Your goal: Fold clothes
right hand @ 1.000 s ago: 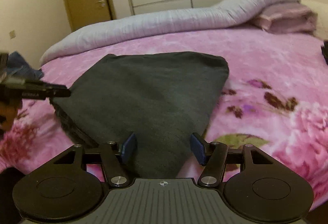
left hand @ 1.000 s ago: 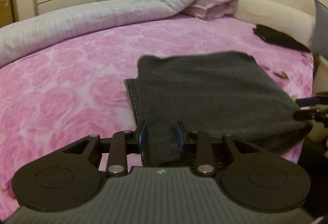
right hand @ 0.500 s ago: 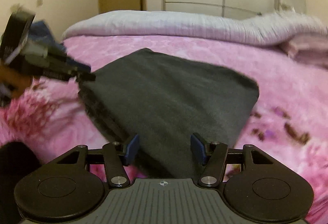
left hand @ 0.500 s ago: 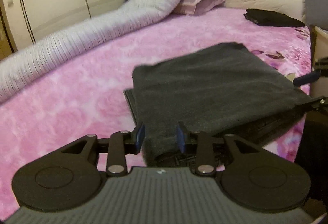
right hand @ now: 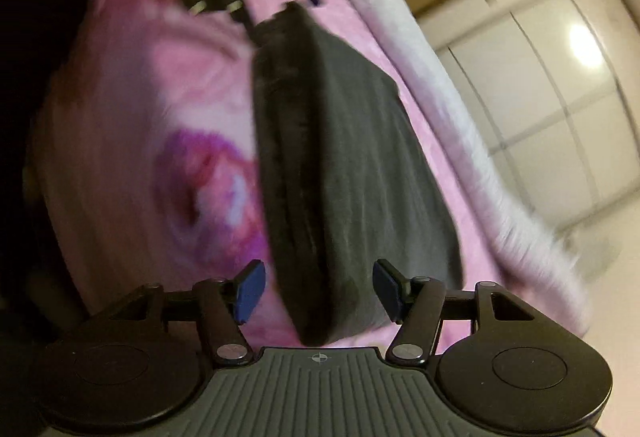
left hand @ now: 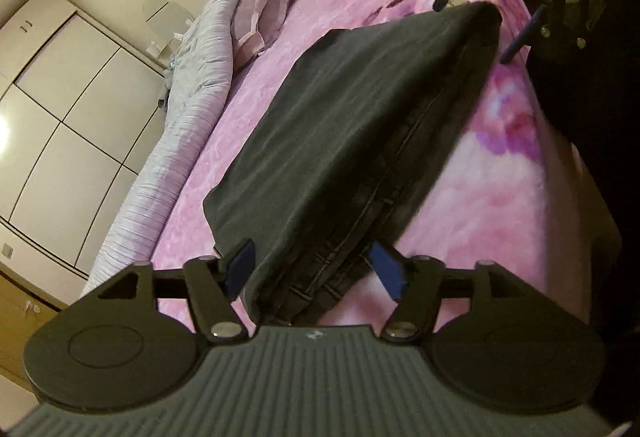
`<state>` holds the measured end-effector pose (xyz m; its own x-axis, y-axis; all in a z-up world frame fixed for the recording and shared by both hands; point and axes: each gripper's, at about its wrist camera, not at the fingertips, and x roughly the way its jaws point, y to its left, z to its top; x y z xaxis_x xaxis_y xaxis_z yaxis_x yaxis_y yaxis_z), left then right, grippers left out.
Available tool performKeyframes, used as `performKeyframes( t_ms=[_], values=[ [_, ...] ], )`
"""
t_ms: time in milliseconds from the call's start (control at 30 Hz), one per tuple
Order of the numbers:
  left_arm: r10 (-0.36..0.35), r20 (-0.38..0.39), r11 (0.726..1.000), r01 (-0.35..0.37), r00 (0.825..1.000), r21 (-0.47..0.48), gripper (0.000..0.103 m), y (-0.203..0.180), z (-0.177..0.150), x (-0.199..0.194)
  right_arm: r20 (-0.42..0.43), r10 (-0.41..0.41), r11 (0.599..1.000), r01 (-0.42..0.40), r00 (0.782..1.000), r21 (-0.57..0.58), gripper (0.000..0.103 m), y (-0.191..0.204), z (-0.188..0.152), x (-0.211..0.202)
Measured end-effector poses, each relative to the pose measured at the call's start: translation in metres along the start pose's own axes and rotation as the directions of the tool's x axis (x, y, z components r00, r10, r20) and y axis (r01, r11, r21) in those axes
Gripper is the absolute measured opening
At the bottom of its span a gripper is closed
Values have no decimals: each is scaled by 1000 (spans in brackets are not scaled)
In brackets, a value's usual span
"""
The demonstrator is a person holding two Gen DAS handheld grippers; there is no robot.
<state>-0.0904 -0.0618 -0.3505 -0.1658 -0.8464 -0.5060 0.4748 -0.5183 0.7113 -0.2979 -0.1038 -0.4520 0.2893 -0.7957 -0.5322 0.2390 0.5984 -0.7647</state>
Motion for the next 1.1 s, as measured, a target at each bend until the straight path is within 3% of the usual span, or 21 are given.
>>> performKeyframes(
  t_ms=[133,233,367,467,533,600,700,767,867,1100],
  values=[
    [-10,-1,1000,10,1000,23,70,-6,2,7,4,2,999,-2,1000,40,60,-1,5,23],
    [-3,-10,994,4,1000,105,71,-22,4,13,8,10,999,-10,1000,34,59,-7,10,37],
    [51,-34,979,-44,998,199,73,-35,13,24,9,4,1000,-5,1000,21,28,-25,7,41],
    [103,-51,960,-86,993,266,72,-43,22,32,1,-18,999,17,1000,39,24,-45,-1,35],
    [135,-60,945,-111,989,309,65,-49,27,37,-5,-32,998,32,999,51,24,-58,-6,31],
    [115,-62,953,-92,991,287,63,-52,31,44,-10,-47,997,47,999,62,24,-72,-11,27],
    [131,-79,954,-104,988,281,57,-60,34,49,-33,-19,1000,19,999,17,27,-50,-20,34],
    [137,-83,954,-110,987,277,54,-63,33,50,-34,-70,997,69,997,-31,35,-31,-22,37],
    [143,-80,955,-116,987,272,53,-65,30,49,-41,-119,991,116,992,-65,46,-12,-22,42],
    [167,-83,945,-135,982,299,57,-69,37,48,-13,-160,982,158,987,-105,52,-14,0,79]
  ],
)
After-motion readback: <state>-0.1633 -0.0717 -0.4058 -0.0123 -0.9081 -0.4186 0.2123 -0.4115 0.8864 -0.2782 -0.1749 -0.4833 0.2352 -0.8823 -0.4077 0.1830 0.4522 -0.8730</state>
